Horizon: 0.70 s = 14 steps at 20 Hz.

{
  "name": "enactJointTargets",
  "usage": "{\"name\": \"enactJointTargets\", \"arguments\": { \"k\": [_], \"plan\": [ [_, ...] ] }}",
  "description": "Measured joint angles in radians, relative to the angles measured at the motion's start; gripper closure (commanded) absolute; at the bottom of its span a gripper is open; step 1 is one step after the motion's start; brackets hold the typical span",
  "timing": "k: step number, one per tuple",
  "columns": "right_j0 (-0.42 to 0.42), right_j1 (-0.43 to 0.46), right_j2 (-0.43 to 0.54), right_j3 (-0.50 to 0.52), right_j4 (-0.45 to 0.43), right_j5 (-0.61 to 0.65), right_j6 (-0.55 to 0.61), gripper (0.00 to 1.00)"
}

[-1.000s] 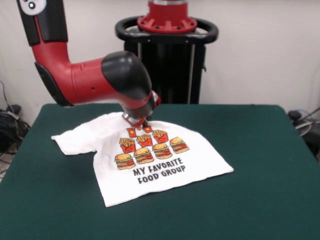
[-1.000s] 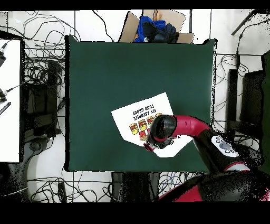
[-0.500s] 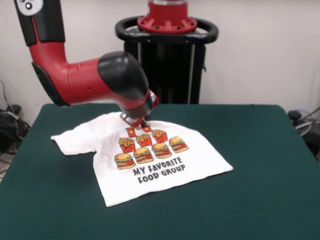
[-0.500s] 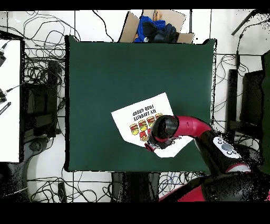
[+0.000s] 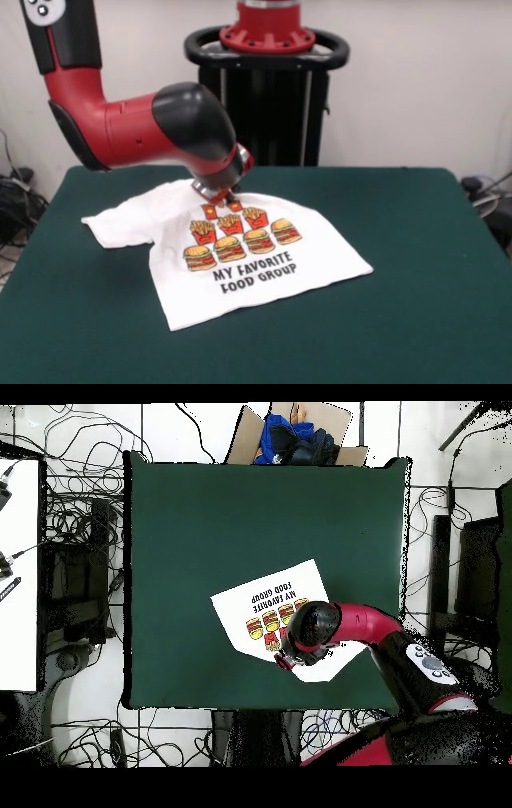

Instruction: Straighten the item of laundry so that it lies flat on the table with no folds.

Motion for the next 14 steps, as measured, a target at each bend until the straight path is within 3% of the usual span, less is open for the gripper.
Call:
{"name": "enactJointTargets", "arguments": {
  "k": [6, 7, 14],
  "plan": [
    [0.0, 0.003, 0.008, -0.003, 0.001, 0.012, 0.0, 1.0],
    [0.0, 0.003, 0.01, -0.003, 0.001, 0.014, 0.0, 0.0],
    [-0.002, 0.004, 0.021, -0.003, 0.001, 0.032, 0.0, 0.0]
  ]
}}
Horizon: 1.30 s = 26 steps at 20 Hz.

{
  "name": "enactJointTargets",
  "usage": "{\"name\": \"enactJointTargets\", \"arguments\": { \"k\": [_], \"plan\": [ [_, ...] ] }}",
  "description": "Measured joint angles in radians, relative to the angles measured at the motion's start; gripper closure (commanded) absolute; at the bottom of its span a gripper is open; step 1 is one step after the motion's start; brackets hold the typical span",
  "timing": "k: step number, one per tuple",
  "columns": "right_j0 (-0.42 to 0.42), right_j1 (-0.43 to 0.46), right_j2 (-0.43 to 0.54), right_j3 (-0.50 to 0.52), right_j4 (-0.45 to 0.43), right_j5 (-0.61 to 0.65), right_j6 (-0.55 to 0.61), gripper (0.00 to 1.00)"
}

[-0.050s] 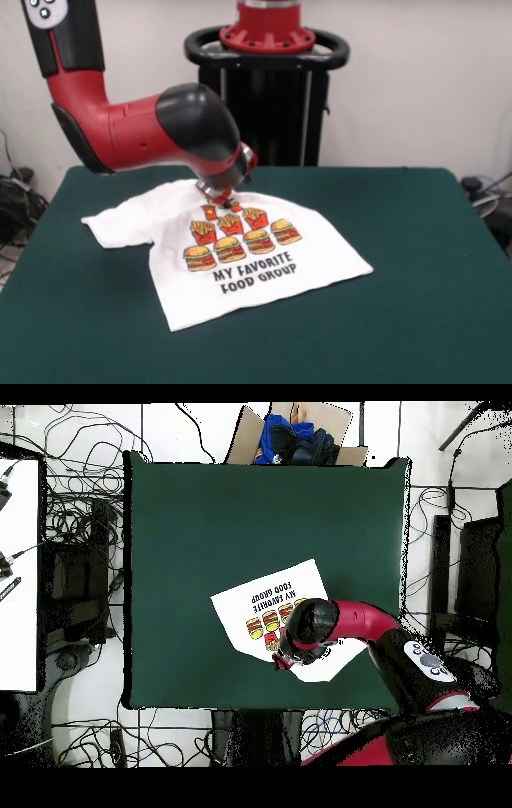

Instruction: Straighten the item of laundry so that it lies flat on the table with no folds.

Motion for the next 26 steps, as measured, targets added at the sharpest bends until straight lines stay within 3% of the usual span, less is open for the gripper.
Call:
{"name": "enactJointTargets", "arguments": {
  "k": [5, 13, 21, 26],
  "plan": [
    [-0.026, 0.0, 0.028, 0.007, 0.0, -0.018, 0.0, 0.0],
    [-0.108, -0.041, 0.116, 0.059, -0.016, -0.248, 0.0, 0.0],
    [-0.087, -0.128, 0.131, 0.077, -0.031, -0.499, 0.0, 0.0],
    [-0.062, -0.173, 0.131, 0.077, -0.031, -0.518, 0.0, 0.0]
  ]
}}
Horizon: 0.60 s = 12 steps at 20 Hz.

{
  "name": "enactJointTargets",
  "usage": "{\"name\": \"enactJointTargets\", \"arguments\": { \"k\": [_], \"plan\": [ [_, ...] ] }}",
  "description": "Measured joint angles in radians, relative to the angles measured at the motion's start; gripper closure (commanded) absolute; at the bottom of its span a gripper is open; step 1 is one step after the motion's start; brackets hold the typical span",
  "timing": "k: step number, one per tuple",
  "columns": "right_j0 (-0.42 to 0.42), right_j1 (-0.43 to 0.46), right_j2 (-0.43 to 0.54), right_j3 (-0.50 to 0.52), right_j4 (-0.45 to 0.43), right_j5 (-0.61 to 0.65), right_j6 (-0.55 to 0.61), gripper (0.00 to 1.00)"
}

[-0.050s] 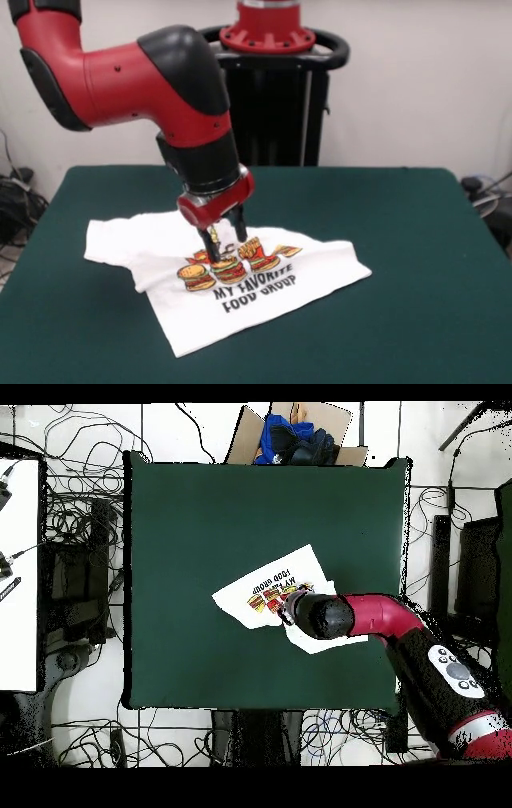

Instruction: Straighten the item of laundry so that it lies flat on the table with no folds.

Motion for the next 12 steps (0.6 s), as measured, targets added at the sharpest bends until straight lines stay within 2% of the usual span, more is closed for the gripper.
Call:
{"name": "enactJointTargets", "arguments": {
  "k": [12],
  "plan": [
    [0.028, -0.038, 0.0, 0.0, 0.0, 0.0, 0.0, 0.0]
  ]
}}
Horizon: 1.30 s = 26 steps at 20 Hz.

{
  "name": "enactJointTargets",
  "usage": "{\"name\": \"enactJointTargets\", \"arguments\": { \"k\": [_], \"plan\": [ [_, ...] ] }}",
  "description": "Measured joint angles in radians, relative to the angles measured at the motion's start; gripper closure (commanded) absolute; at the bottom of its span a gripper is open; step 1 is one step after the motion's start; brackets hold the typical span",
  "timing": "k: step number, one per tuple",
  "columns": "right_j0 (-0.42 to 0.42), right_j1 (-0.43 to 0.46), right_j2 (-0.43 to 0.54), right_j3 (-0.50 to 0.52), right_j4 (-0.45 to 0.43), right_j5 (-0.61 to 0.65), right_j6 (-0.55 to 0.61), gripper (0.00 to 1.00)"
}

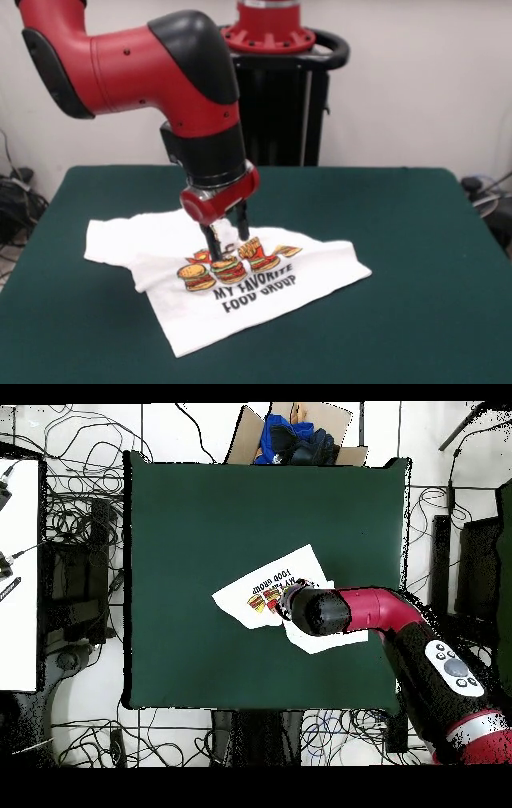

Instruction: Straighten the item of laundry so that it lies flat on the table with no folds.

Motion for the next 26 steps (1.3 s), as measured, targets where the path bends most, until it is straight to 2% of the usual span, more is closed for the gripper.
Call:
{"name": "enactJointTargets", "arguments": {
  "k": [26],
  "plan": [
    [0.061, -0.025, -0.029, 0.003, 0.01, 0.077, 0.0, 0.0]
  ]
}}
